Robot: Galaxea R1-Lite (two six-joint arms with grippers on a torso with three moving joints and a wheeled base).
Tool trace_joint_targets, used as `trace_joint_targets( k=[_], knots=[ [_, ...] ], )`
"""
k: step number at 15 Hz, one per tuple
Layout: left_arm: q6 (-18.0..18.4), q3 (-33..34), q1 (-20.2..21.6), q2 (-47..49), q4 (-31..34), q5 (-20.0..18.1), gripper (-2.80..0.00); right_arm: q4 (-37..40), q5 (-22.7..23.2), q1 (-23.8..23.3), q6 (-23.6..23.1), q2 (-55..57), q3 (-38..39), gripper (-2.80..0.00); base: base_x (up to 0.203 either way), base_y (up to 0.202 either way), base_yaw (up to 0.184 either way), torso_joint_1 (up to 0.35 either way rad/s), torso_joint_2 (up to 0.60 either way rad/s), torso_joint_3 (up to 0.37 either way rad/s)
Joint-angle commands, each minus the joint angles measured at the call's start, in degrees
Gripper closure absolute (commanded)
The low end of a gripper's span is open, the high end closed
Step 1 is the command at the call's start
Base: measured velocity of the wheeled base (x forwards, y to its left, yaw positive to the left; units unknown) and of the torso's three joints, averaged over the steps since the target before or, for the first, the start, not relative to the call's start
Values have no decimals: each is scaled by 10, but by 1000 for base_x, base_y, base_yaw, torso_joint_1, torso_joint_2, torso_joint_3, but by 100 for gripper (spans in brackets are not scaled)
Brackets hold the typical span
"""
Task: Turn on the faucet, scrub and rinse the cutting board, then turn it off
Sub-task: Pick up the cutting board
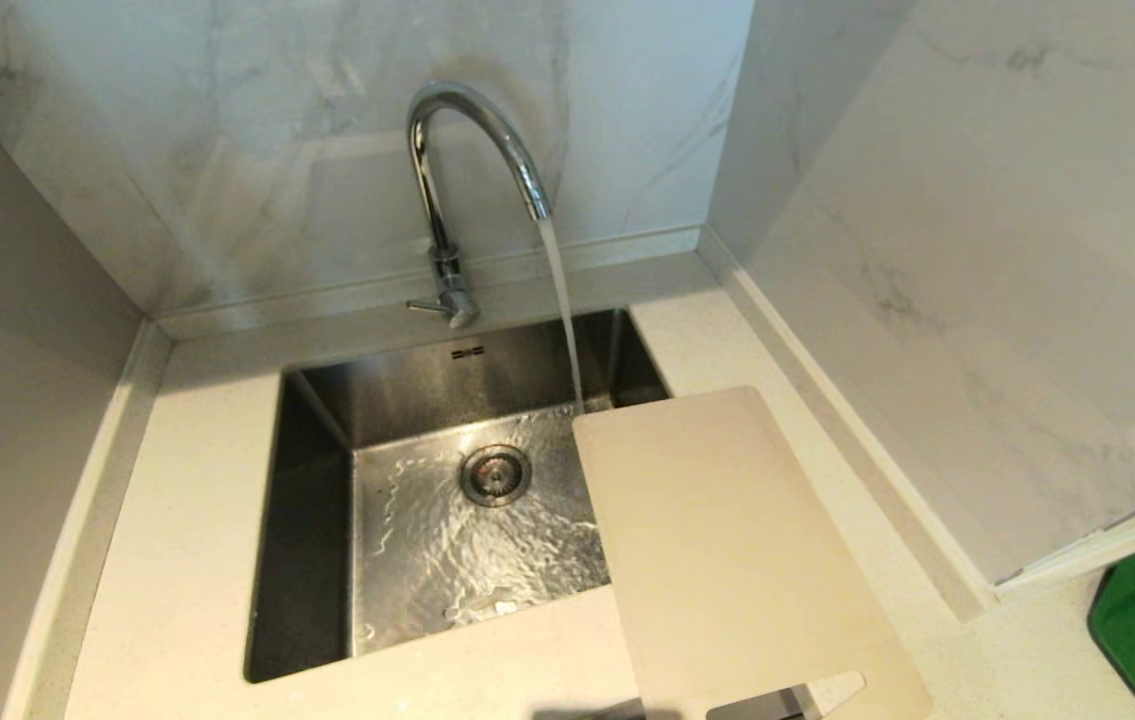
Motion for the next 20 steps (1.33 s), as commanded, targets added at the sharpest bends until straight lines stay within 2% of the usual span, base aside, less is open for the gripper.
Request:
trace_joint_targets(
  k=[1, 15, 17, 18, 19, 20],
  knots=[
    [-21, 2, 0, 1, -1, 1, 0, 0, 0, 1, 1, 0, 0, 0, 0, 0, 0, 0, 0, 0],
    [-27, 2, 0, 1, -4, 3, 0, 4, 0, 1, -3, 0, -2, 0, 0, 0, 0, 0, 0, 0],
    [-27, 2, 0, 1, -4, 62, 0, 6, 0, 1, -14, 11, -3, 0, 0, 0, 0, 0, 0, 0],
    [-27, 2, 0, 1, -4, 44, 0, 7, 1, 1, -18, 16, -4, 0, 0, 0, 0, 0, 0, 0],
    [-27, 2, 0, 1, -4, 6, 0, 7, 2, 1, -19, 20, -5, 0, 0, 0, 0, 0, 0, 0],
    [-27, 2, 0, 1, -4, 2, 0, 7, 4, 1, -20, 23, -12, 0, 0, 0, 0, 0, 0, 0]
  ],
)
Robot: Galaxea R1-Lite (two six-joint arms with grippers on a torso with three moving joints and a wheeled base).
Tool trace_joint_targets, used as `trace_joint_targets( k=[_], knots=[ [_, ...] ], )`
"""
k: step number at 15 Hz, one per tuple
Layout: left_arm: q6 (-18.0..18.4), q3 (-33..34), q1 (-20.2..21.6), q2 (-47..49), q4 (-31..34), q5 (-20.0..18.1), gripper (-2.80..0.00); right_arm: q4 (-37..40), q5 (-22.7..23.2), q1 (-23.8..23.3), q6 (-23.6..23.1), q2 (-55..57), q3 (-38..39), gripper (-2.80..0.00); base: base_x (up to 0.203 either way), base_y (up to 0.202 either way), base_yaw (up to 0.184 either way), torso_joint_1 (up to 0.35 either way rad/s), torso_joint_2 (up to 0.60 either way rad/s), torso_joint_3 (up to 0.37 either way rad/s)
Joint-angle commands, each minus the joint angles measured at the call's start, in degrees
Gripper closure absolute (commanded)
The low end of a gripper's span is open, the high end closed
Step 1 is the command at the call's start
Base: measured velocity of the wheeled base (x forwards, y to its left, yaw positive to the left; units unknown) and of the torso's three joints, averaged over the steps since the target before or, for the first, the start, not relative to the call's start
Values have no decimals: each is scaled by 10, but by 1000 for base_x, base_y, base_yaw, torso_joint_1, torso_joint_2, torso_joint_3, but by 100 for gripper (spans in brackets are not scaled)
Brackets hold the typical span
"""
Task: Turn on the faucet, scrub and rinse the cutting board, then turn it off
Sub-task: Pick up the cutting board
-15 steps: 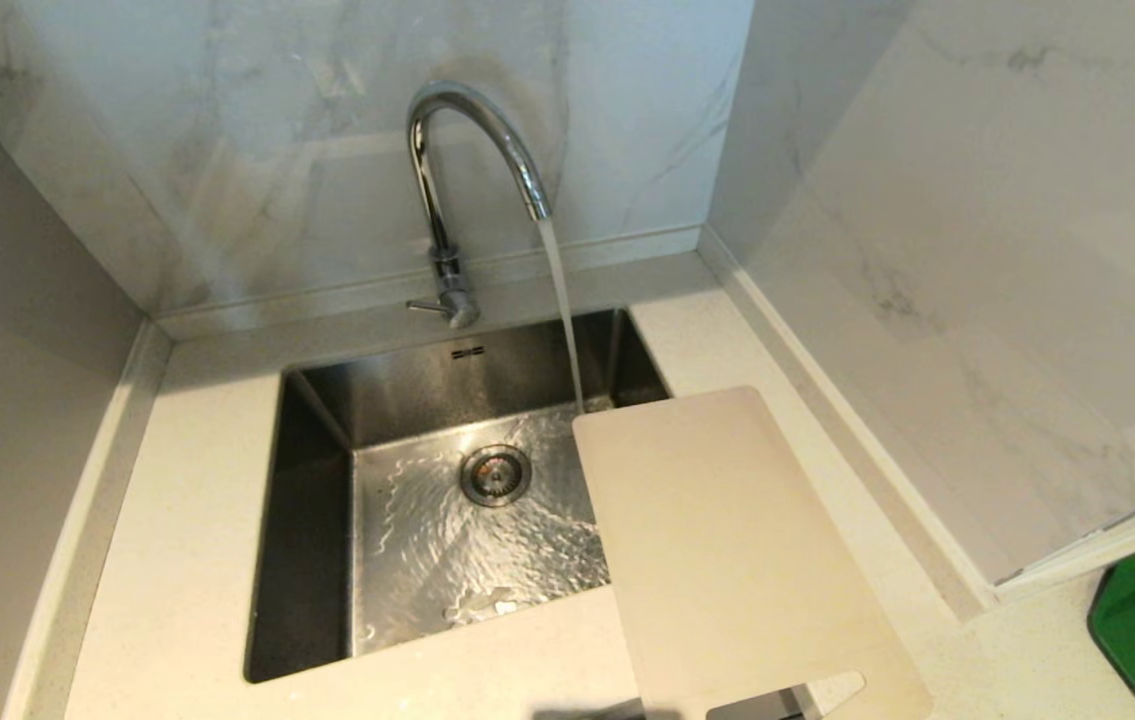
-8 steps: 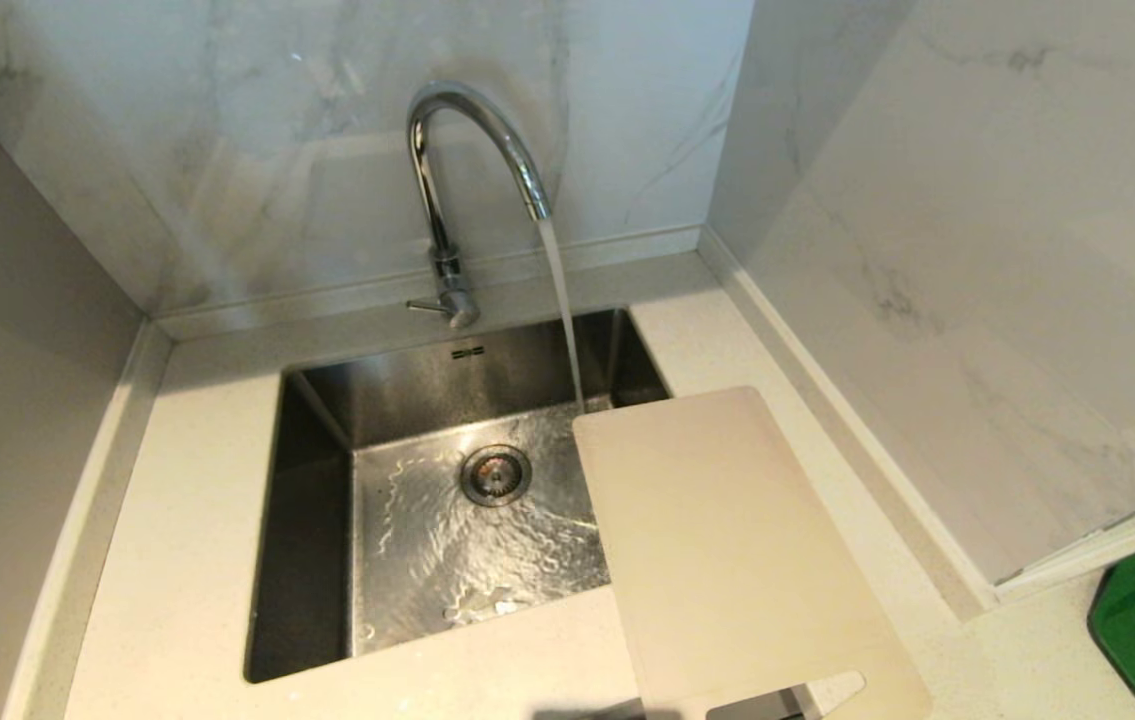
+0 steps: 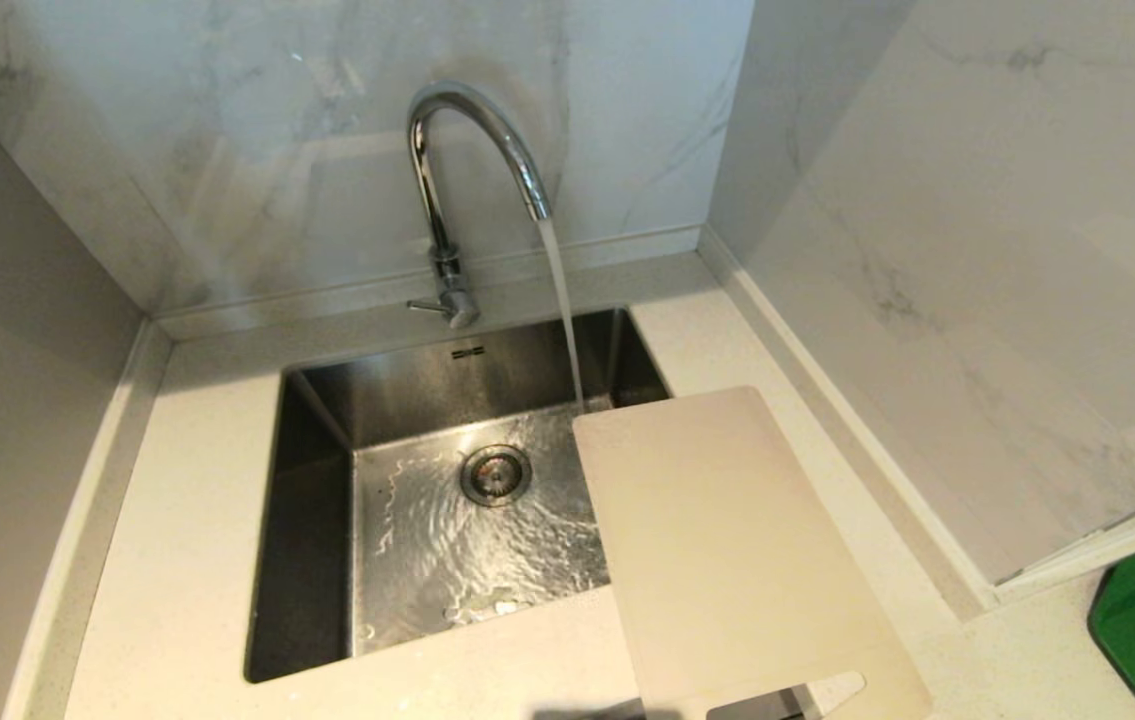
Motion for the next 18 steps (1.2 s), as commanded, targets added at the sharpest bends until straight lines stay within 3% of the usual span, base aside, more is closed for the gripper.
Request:
trace_joint_targets(
  k=[1, 5, 14, 17, 18],
  knots=[
    [0, 2, 0, 1, 0, -18, 0, 5, 4, 0, -1, 14, -24, 0, 0, 0, 0, 0, 0, 0],
    [1, 2, 0, 1, 0, -18, 0, 42, 24, 1, -1, 115, -155, 0, 0, 0, 0, 0, 0, 0],
    [0, 2, 0, 1, 0, -18, 0, 63, 35, 1, -1, 465, -631, 0, 0, 0, 0, 0, 0, 0],
    [0, 2, 0, 1, 0, -18, 0, 188, 51, 1, -1, 534, -768, 0, 0, 0, 0, 0, 0, 0],
    [0, 2, 0, 1, 0, -18, 0, 259, 87, 1, -1, 554, -797, 0, 0, 0, 0, 0, 0, 0]
  ],
)
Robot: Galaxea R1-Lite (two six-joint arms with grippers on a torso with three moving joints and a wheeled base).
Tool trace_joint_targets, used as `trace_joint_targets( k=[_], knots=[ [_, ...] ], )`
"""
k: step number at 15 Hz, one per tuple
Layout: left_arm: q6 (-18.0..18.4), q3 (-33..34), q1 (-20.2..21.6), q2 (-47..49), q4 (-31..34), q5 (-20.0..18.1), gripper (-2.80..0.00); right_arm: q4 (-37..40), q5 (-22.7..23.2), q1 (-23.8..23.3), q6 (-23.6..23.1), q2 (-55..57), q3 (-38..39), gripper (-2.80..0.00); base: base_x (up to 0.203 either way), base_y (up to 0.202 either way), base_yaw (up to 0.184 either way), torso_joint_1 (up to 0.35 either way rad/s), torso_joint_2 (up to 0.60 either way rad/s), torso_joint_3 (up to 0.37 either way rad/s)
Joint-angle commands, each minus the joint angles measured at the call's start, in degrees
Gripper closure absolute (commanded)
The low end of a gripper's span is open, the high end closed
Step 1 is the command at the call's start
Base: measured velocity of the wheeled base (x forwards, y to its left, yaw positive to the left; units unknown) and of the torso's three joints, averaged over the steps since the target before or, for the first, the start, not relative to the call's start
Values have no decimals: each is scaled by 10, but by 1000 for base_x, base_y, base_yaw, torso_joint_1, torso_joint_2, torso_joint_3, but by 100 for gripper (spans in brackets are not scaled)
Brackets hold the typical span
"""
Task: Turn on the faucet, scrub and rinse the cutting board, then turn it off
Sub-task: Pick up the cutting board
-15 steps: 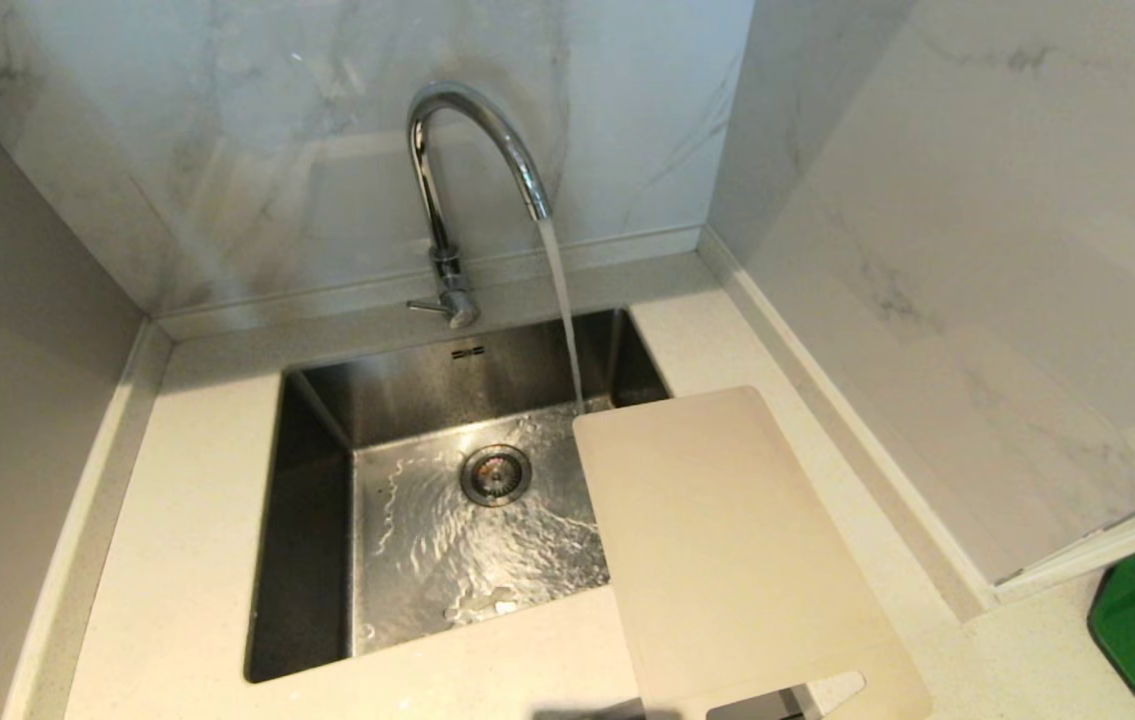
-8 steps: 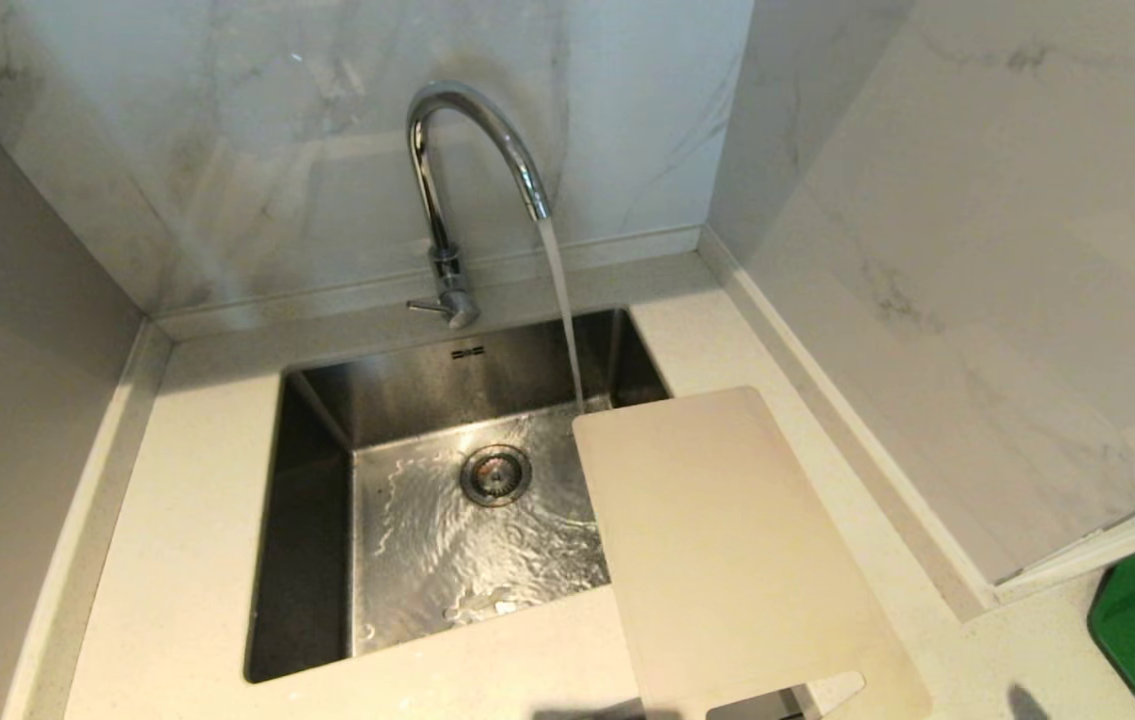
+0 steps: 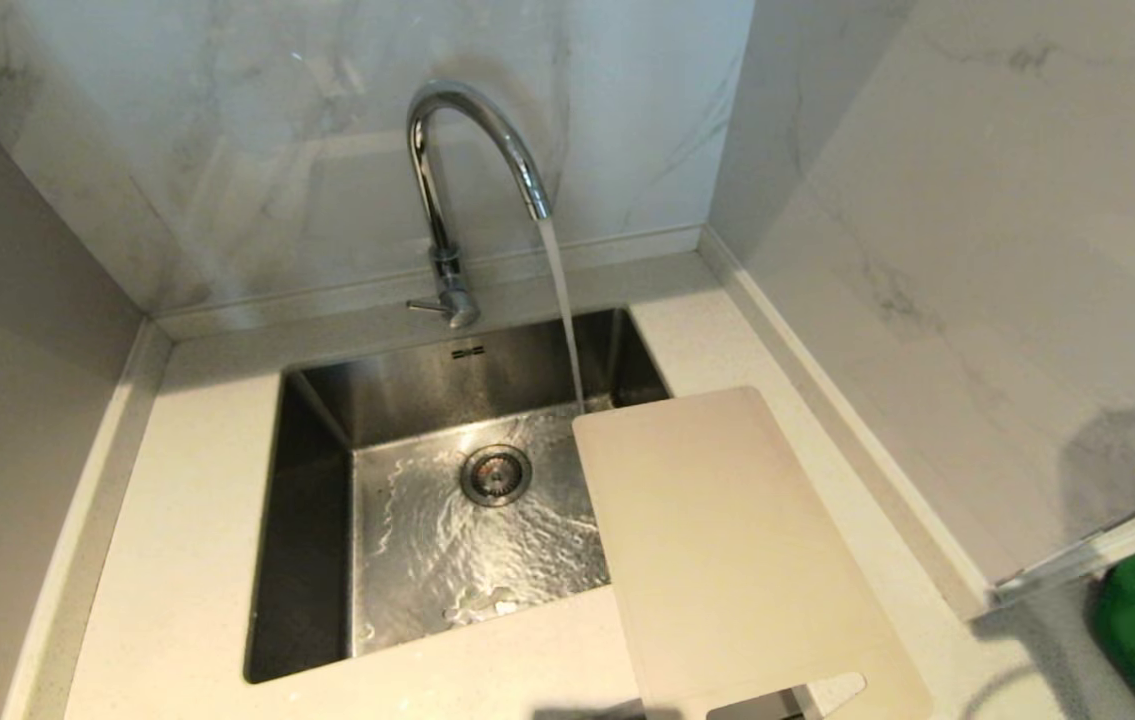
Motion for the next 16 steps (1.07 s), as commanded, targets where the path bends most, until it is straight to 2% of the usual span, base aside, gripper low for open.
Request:
trace_joint_targets(
  k=[1, 3, 5, 9, 12, 14, 16],
  knots=[
    [0, 2, 0, 1, 0, 0, 0, 140, 77, 0, 0, 81, -68, 0, 0, 0, 0, 0, 0, 0],
    [0, 2, 0, 1, 0, 0, 0, 195, 106, 1, 0, 105, -66, 0, 0, 0, 0, 0, 0, 0],
    [0, 2, 0, 1, 0, 0, 0, 204, 114, 1, -14, 120, -43, 0, 0, 0, 0, 0, 0, 0],
    [0, 2, 0, 1, 0, 0, 0, 206, 113, 2, -142, 144, 38, 0, 0, 0, 0, 0, 0, 0],
    [0, 2, 0, 2, 0, 0, 0, 221, 109, 2, -241, 178, 64, 0, 0, 0, 0, 0, 0, 0],
    [0, 2, 0, 2, 0, 0, 0, 251, 108, 5, -278, 191, 62, 0, 0, 0, 0, 0, 0, 0],
    [0, 2, 0, 2, 0, 0, 0, 254, 72, 20, -302, 197, 57, 0, 0, 0, 0, 0, 0, 0]
  ],
)
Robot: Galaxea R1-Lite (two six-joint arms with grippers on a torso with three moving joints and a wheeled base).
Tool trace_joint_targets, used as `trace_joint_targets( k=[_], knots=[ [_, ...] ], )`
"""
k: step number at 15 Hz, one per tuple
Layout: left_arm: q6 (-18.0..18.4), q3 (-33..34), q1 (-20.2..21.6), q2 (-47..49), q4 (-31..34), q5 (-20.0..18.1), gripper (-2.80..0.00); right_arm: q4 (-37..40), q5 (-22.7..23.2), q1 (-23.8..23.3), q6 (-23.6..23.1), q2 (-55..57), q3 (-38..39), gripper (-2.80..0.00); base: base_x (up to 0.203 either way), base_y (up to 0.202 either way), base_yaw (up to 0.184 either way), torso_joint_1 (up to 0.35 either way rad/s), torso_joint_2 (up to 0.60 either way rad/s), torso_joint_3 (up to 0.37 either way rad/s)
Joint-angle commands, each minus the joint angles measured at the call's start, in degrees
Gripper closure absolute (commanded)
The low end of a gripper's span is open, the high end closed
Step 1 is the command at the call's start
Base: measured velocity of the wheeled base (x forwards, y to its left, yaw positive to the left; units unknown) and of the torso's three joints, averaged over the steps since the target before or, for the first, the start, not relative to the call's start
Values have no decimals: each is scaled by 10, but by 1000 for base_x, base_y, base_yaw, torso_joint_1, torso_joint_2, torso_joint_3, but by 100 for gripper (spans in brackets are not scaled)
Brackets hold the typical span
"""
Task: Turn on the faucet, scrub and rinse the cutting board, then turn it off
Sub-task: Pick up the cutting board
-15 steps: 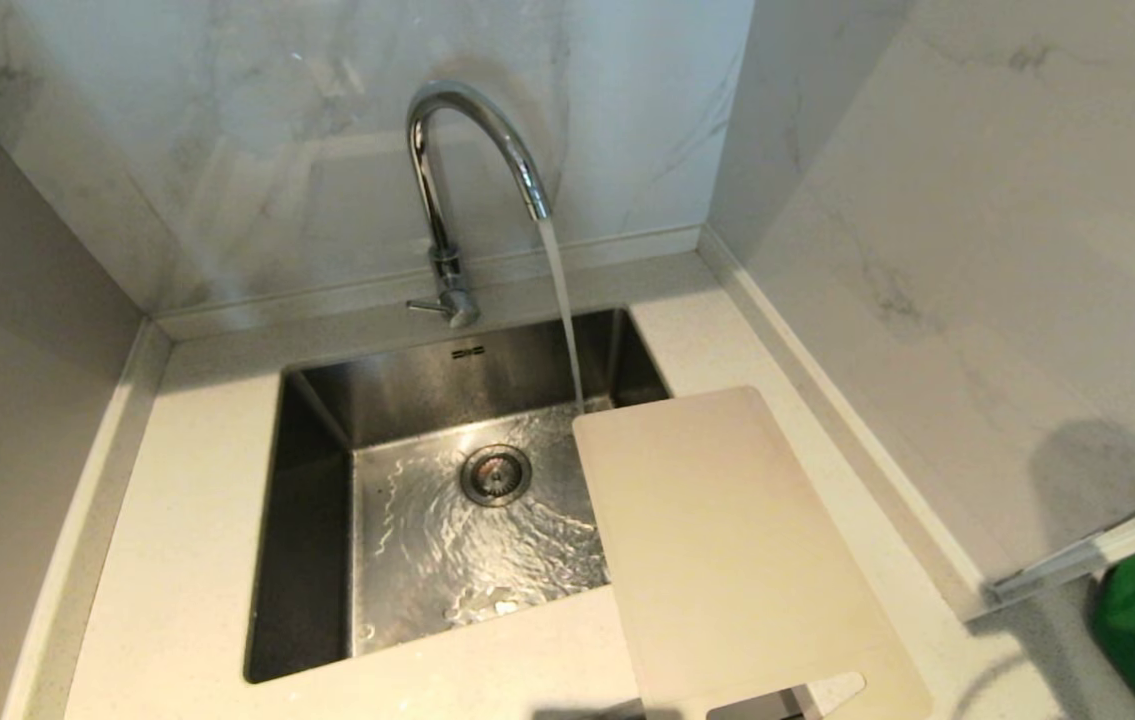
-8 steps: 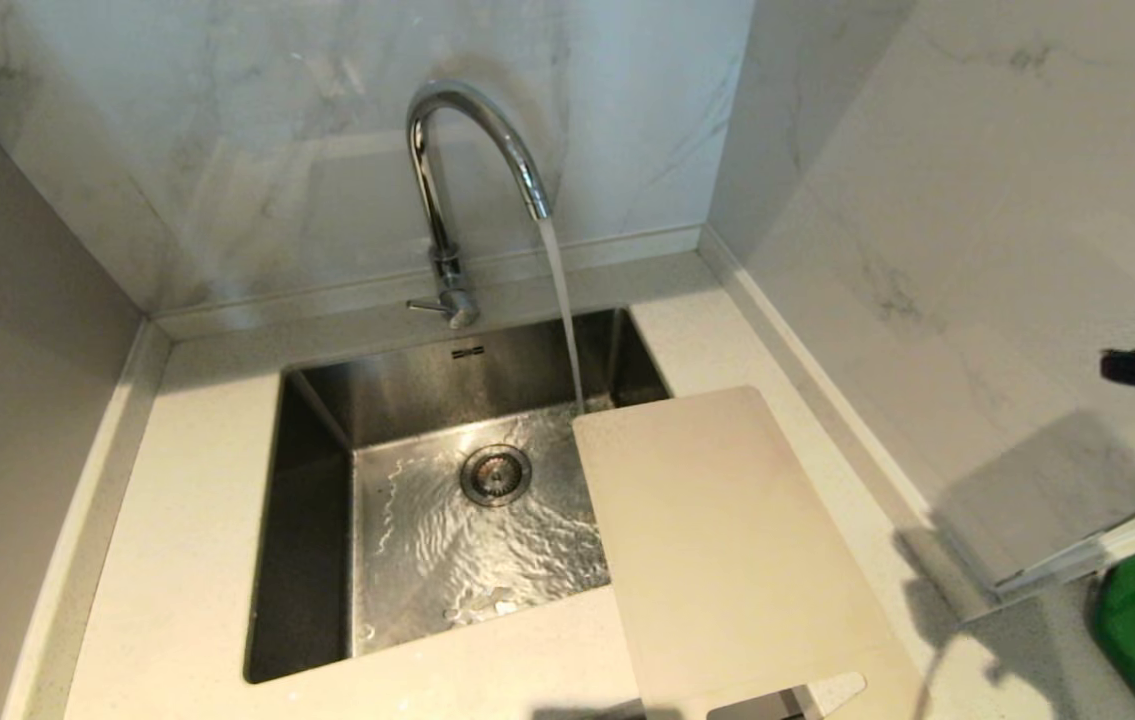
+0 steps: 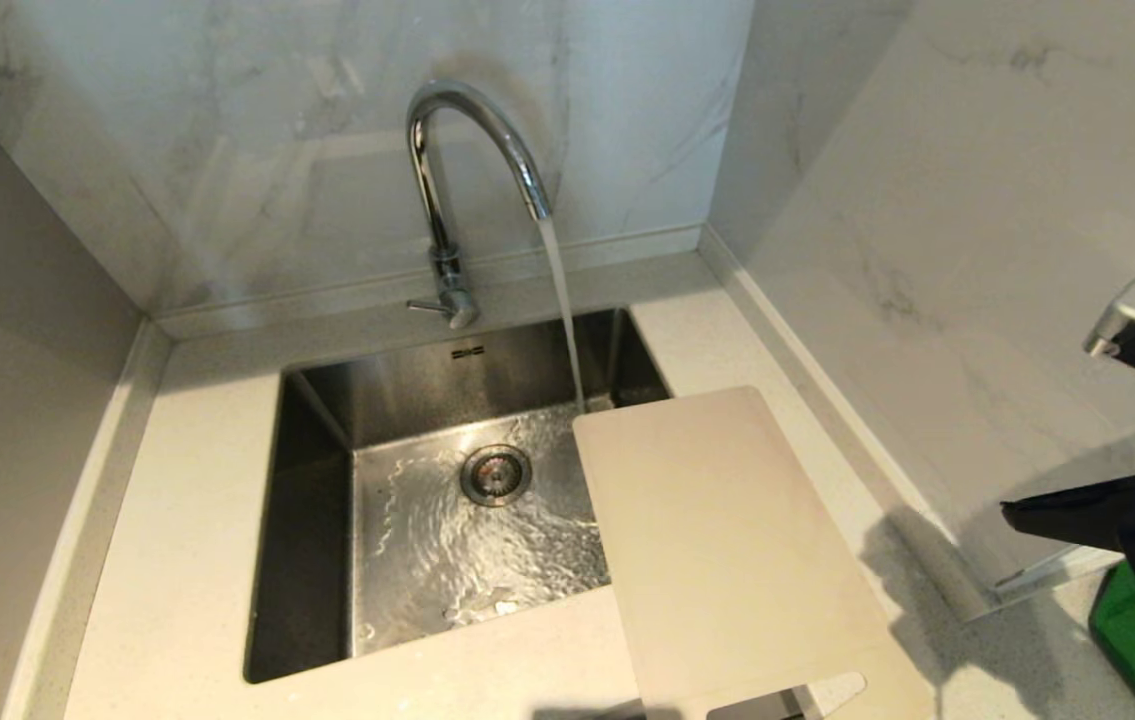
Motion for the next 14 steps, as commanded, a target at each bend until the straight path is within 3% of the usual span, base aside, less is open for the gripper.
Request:
trace_joint_targets(
  k=[1, 8, 14],
  knots=[
    [0, 2, 0, 1, 0, 0, 0, 4, -43, 29, -21, 11, -2, 0, 0, 0, 0, 0, 0, 0],
    [1, 2, 0, 1, -1, 0, 0, 2, -118, 178, -41, 27, 89, 0, 0, 0, 0, 0, 0, 0],
    [1, 2, 0, 1, 0, 0, 0, -36, -189, 202, -100, 16, 177, 0, 0, 0, 0, 0, 0, 0]
  ],
)
